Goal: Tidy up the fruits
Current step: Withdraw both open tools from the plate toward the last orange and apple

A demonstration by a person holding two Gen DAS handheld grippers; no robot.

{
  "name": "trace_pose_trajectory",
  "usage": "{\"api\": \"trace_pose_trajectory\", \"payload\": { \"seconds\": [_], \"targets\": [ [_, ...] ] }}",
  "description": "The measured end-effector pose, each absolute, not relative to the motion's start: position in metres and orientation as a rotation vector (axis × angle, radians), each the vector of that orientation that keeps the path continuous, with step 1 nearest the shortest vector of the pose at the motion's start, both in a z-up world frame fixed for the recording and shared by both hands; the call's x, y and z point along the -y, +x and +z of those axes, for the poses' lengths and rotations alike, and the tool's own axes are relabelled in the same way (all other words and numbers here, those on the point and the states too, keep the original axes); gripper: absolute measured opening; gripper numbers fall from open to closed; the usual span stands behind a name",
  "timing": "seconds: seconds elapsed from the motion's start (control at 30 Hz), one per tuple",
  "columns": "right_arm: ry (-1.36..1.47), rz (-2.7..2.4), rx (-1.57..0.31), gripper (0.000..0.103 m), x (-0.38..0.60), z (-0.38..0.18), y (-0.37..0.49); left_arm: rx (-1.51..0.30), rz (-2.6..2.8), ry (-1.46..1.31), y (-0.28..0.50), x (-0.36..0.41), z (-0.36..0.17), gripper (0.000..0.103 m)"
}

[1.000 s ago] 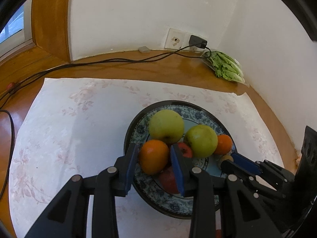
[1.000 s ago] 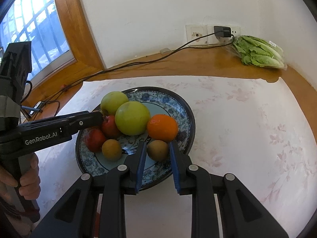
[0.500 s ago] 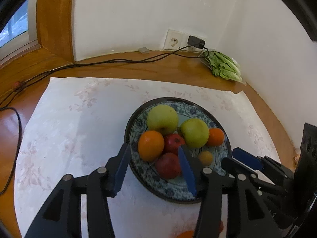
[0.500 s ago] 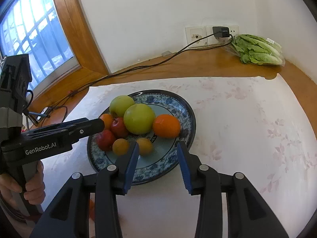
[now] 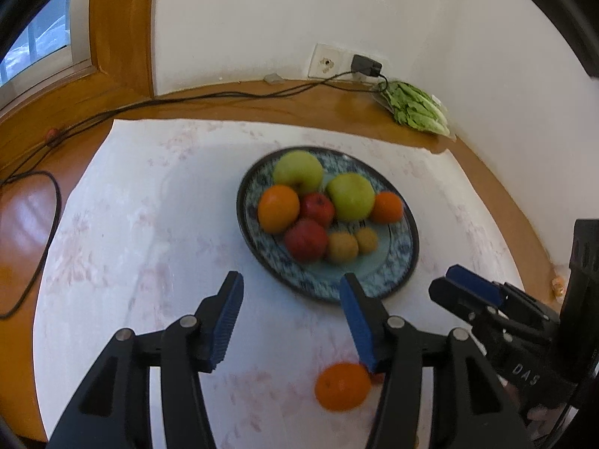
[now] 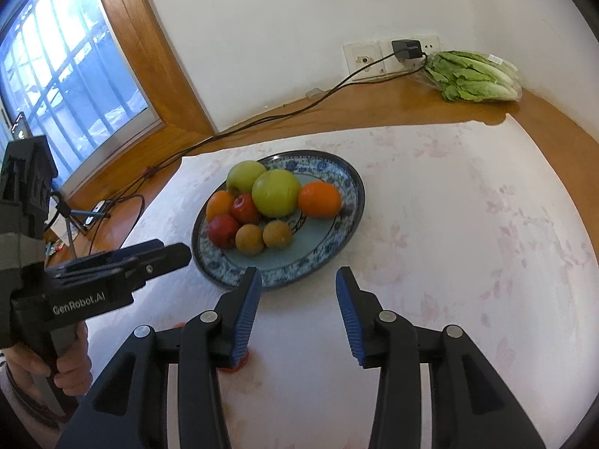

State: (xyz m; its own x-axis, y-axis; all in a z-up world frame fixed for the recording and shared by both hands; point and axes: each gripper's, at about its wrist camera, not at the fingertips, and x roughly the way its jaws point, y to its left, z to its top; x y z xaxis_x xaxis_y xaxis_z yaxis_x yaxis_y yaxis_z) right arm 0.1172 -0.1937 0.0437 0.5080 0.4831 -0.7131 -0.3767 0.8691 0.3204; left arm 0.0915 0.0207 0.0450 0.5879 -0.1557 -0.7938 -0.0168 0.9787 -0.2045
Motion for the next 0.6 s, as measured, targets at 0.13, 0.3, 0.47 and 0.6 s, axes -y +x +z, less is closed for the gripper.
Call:
{"api": "trace_pose_trajectory", "payload": {
  "seconds": [0.13, 0.3, 0.47, 0.6],
  "targets": [
    [0.141, 0.52, -0.911, 0.043, 0.199, 0.042, 0.11, -0.948, -0.083, -0.195, 0.079, -0.015, 0.044, 0.057],
    [0.138, 0.523, -0.927, 0.043, 0.201, 0.041, 0.104, -0.961, -0.089, -0.188, 0.067, -0.007, 0.042, 0.057],
    [0.14, 0.52, -0.945, 0.043, 0.207, 0.038, 0.098, -0.967, -0.098, -0.182, 0.059, 0.0, 0.04, 0.057],
    [0.15, 0.517, -0.948, 0.043, 0.21, 0.034, 0.095, -0.971, -0.093, -0.179, 0.052, 0.002, 0.037, 0.057]
  ]
}}
